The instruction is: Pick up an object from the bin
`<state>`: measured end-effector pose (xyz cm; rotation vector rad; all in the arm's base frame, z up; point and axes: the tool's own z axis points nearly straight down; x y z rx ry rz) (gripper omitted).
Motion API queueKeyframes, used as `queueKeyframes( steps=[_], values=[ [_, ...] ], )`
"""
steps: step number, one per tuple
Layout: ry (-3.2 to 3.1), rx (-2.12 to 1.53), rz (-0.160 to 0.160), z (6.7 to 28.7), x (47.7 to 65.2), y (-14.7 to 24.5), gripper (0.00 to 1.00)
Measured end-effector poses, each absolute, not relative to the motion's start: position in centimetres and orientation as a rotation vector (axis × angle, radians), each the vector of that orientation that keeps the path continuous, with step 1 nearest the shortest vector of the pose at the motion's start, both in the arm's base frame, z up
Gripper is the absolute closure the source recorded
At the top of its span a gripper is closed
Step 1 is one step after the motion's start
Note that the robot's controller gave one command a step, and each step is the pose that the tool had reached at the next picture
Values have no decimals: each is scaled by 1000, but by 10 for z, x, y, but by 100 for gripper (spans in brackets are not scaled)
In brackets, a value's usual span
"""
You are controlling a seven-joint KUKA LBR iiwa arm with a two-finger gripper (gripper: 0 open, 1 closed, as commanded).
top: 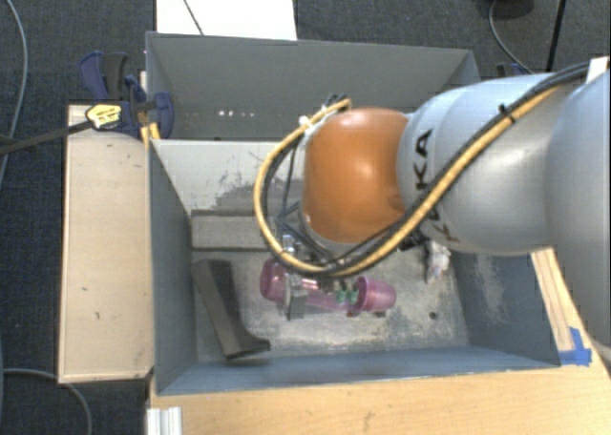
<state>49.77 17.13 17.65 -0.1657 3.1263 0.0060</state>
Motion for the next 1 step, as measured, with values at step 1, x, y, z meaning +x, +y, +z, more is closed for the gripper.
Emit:
queueKeyframes(
  steps=[1],
  values=[
    [3126,-164,6,177,498,171,100]
  ],
)
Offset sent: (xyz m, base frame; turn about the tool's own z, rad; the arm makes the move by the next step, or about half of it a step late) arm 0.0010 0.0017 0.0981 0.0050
